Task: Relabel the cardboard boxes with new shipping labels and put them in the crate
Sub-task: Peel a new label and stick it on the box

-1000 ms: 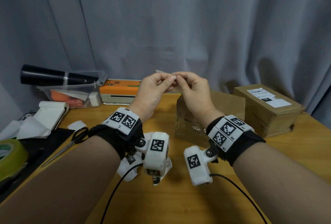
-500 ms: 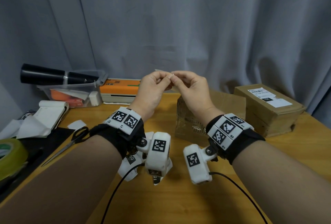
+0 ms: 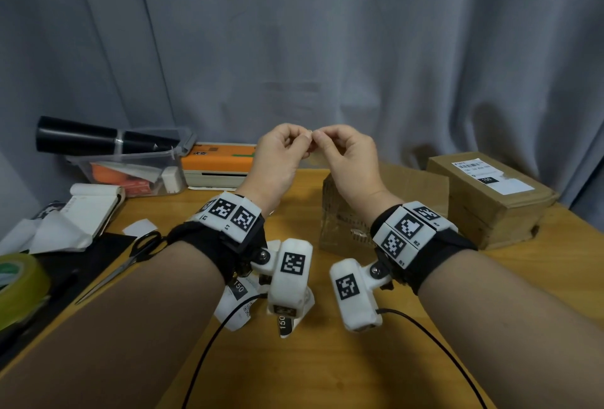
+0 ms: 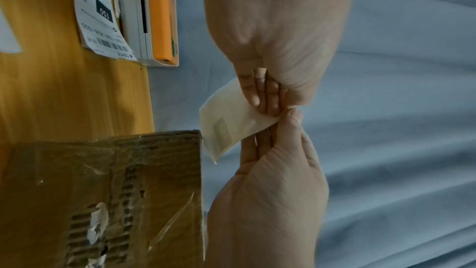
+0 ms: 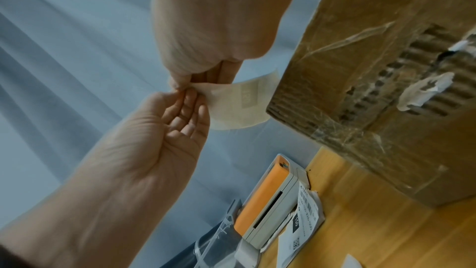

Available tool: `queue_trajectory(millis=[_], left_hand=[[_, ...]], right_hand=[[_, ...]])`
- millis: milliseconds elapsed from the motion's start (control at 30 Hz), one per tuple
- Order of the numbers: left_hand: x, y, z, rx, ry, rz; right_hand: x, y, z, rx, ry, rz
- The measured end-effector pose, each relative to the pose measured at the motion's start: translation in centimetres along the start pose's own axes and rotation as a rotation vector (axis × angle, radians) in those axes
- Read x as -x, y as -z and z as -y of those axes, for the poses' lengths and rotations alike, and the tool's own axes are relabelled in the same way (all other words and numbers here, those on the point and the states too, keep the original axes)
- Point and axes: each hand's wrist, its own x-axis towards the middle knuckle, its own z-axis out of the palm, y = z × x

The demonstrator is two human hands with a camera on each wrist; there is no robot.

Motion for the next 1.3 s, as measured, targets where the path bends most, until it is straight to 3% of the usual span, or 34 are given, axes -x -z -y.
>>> queue_trajectory(millis=[167,267,433,633,833,1067,1300], left_hand=[[-1.0,-0.1,-0.4,-0.134,-0.063,0.003],[-1.5,0.0,-0.4,-0.172,-0.041,-0.015],[-0.9,-0.2,-0.2,0.100,0.119,0.014],[0.5,0.2,0.5,0.165,0.109,0.024],[0.9,0.7,1.4,0.046,0.077,-0.017],[0.9,1.2,1.5,-0.014,0.020,0.011],[1.0,1.8,1.5,-0.078,0.112,0.068]], right_hand=[[-1.1,-0.1,0.0,0.145,0.000,-0.027],[-1.5,-0.1,0.2,0.114,-0.055,-0.031],[-1.2,-0.2,0.2,0.059,-0.076,-0.006],[0.2,-1.0,-0.2,0.060,-0.080,0.006],[1.7,-1.4,-0.1,-0.130,-0.180,0.023],[1.6,-1.1,-0.2,-0.132,-0.183,-0.023],[1.1,-0.6,-0.7,-0.060,-0.241,-0.015]])
